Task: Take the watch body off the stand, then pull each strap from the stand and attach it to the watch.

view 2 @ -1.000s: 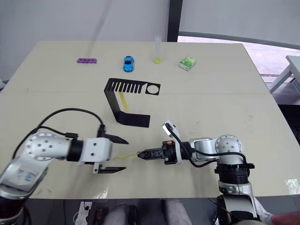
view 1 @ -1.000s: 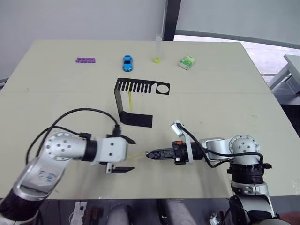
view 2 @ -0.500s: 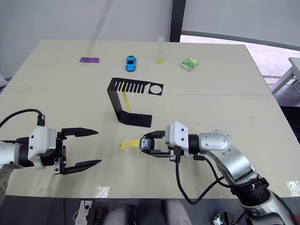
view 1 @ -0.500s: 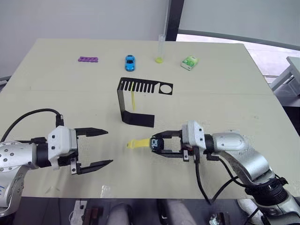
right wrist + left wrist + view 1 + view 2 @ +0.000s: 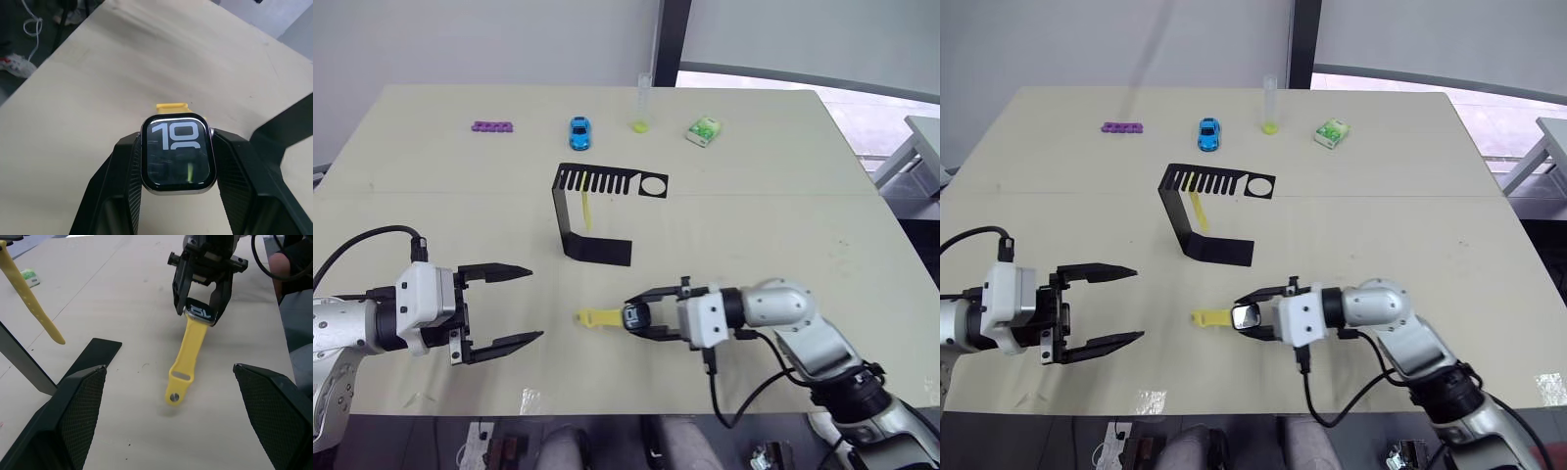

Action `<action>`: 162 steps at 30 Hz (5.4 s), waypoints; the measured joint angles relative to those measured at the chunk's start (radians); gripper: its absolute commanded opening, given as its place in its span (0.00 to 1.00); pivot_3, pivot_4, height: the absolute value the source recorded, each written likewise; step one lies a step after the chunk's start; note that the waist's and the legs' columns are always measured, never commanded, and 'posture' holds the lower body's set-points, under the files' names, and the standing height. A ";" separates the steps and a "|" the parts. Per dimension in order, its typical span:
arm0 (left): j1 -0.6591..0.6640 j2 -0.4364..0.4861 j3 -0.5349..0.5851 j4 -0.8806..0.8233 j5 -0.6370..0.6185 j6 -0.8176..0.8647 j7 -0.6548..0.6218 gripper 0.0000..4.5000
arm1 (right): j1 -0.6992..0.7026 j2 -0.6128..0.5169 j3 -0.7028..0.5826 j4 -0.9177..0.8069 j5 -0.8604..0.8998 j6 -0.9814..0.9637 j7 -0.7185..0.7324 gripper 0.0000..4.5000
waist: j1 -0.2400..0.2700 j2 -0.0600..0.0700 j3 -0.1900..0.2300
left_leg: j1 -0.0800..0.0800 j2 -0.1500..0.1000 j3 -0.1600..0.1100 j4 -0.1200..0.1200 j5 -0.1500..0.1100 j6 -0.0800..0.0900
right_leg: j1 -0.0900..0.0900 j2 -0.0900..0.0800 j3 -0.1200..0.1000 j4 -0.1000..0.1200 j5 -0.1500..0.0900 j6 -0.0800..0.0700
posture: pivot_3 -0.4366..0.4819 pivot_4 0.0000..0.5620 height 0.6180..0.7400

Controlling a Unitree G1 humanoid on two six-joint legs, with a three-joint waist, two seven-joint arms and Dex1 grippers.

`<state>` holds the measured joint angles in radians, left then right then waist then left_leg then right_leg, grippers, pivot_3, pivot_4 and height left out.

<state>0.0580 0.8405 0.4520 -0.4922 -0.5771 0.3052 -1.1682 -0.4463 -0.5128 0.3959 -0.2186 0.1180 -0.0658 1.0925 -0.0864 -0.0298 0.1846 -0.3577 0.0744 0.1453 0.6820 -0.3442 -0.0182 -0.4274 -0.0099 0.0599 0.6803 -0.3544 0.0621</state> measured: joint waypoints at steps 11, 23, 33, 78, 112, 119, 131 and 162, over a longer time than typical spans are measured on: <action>0.077 0.038 0.055 -0.015 -0.044 -0.031 -0.041 1.00 | -0.059 0.057 0.079 0.136 -0.027 0.264 0.006 0.36 | 0.002 0.000 0.000 | 0.001 0.000 0.000 0.000 0.000 0.000 | 0.000 0.000 -0.001 0.001 -0.001 -0.002 | 0.48 0.27 1.00; 0.151 0.048 0.082 -0.013 -0.016 -0.056 -0.039 1.00 | -0.046 0.004 0.062 0.152 0.010 0.309 0.065 0.87 | 0.000 -0.001 0.000 | 0.001 0.001 0.000 0.000 -0.001 -0.001 | 0.000 0.001 -0.001 0.002 -0.001 -0.003 | 0.48 0.27 1.00; 0.179 0.033 0.162 0.061 0.010 -0.068 0.001 1.00 | 0.029 -0.176 -0.258 0.228 0.193 0.167 0.206 0.99 | 0.004 -0.001 0.000 | 0.002 0.001 0.000 0.000 -0.001 -0.001 | 0.002 0.001 -0.001 -0.001 -0.001 -0.002 | 0.48 0.27 1.00; 0.109 -0.500 -0.335 -0.325 0.224 0.166 0.925 1.00 | -0.266 0.331 -0.283 0.815 0.065 0.021 -0.099 0.01 | -0.024 0.000 0.000 | 0.021 0.003 0.002 -0.006 -0.002 -0.004 | 0.019 0.003 0.000 -0.003 -0.002 -0.003 | 0.48 0.27 1.00; -0.237 -0.644 -0.512 0.017 0.460 0.166 1.044 1.00 | -0.361 0.393 -0.243 1.032 -0.026 -0.063 -0.115 0.01 | -0.021 0.000 0.000 | 0.021 0.003 0.002 -0.004 -0.002 -0.004 | 0.019 0.003 0.000 -0.001 -0.002 -0.003 | 0.48 0.27 1.00; -0.279 -0.676 -0.528 0.084 0.504 0.120 1.056 1.00 | -0.356 0.392 -0.237 1.026 -0.030 -0.062 -0.114 0.01 | -0.018 0.000 0.000 | 0.021 0.003 0.002 -0.004 -0.002 -0.004 | 0.019 0.003 0.000 -0.001 -0.002 -0.003 | 0.48 0.27 1.00; -0.293 -0.686 -0.548 0.119 0.550 0.074 1.060 0.01 | -0.349 0.389 -0.231 1.009 -0.040 -0.055 -0.114 0.00 | -0.016 0.000 0.000 | 0.021 0.004 0.002 -0.005 -0.002 -0.004 | 0.019 0.002 0.000 -0.001 -0.002 -0.003 | 0.48 0.27 1.00; -0.256 -0.684 -0.501 0.059 0.600 -0.001 1.075 0.01 | -0.325 0.391 -0.226 0.971 -0.042 -0.041 -0.118 0.00 | -0.013 0.000 0.000 | 0.022 0.004 0.002 -0.006 -0.002 -0.004 | 0.019 0.002 0.000 -0.002 -0.002 -0.003 | 0.48 0.27 1.00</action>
<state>-0.1981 0.1566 -0.0489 -0.4332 0.0230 0.3042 -0.0928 -0.7716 -0.1217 0.1695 0.7528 0.0756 -0.1067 0.9749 -0.0997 -0.0298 0.1845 -0.3359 0.0782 0.1472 0.6762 -0.3457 -0.0225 -0.4084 -0.0076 0.0598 0.6783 -0.3563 0.0589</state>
